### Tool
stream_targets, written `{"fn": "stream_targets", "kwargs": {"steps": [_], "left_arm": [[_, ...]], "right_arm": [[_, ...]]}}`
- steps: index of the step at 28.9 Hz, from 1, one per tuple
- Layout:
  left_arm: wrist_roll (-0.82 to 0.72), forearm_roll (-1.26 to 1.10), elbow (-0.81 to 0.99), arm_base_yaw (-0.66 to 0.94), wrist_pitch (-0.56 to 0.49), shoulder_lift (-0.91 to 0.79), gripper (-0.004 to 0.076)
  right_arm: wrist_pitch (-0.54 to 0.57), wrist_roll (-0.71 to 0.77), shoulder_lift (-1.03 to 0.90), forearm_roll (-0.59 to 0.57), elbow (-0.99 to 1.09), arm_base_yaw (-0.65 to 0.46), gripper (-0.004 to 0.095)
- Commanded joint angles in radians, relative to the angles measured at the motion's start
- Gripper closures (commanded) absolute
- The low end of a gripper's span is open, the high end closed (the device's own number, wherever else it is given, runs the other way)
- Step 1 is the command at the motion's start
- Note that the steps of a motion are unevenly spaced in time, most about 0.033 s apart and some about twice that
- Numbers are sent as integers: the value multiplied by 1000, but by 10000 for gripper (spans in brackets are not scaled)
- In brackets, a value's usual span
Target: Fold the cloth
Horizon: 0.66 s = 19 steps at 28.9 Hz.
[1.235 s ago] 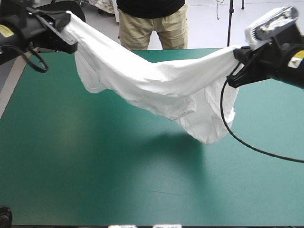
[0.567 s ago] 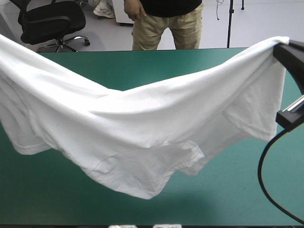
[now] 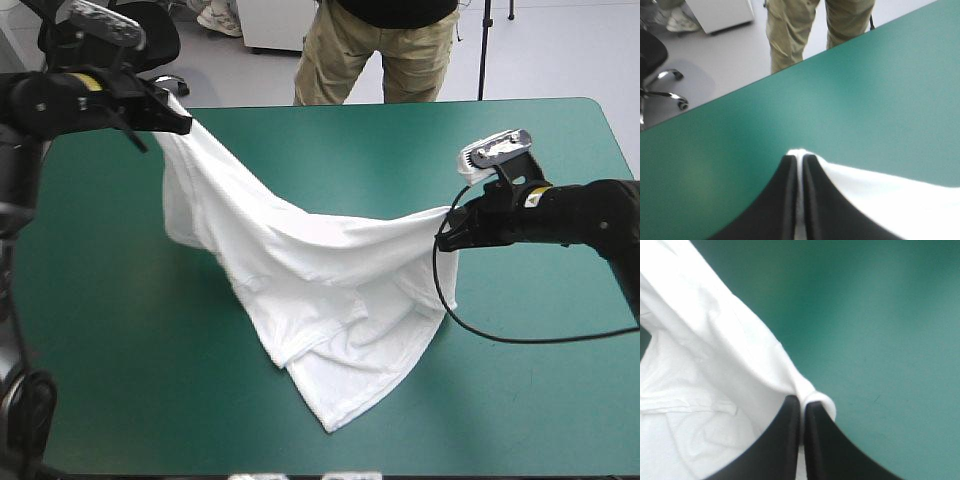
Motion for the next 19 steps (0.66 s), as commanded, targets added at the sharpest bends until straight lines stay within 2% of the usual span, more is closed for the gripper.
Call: {"fn": "stream_targets", "kwargs": {"steps": [1,4,6,10,12,14,17,19], "left_arm": [[6,-94,-61,-9,-207,167,741],[26,-113,-159,-28,-226,333,741],[26,-112,-258,-46,-217,450,741],[-7,-162,-423,-66,-210,612,739],[1,-196,-471,-76,-215,658,708],[32,-204,-484,-84,-215,674,635],[34,-201,-484,-84,-199,674,426],[27,-199,-484,-81,-190,674,329]], "right_arm": [[-288,-12,88,-29,1,-1,921],[-404,-12,182,-65,-26,-6,921],[-441,-10,251,-59,-53,-17,921],[-419,10,373,-59,-142,-57,913],[-390,10,416,-59,-190,-81,868],[-361,6,448,-57,-238,-101,774],[-335,-14,467,-57,-291,-121,585],[-335,-31,467,-59,-309,-123,481]]}}
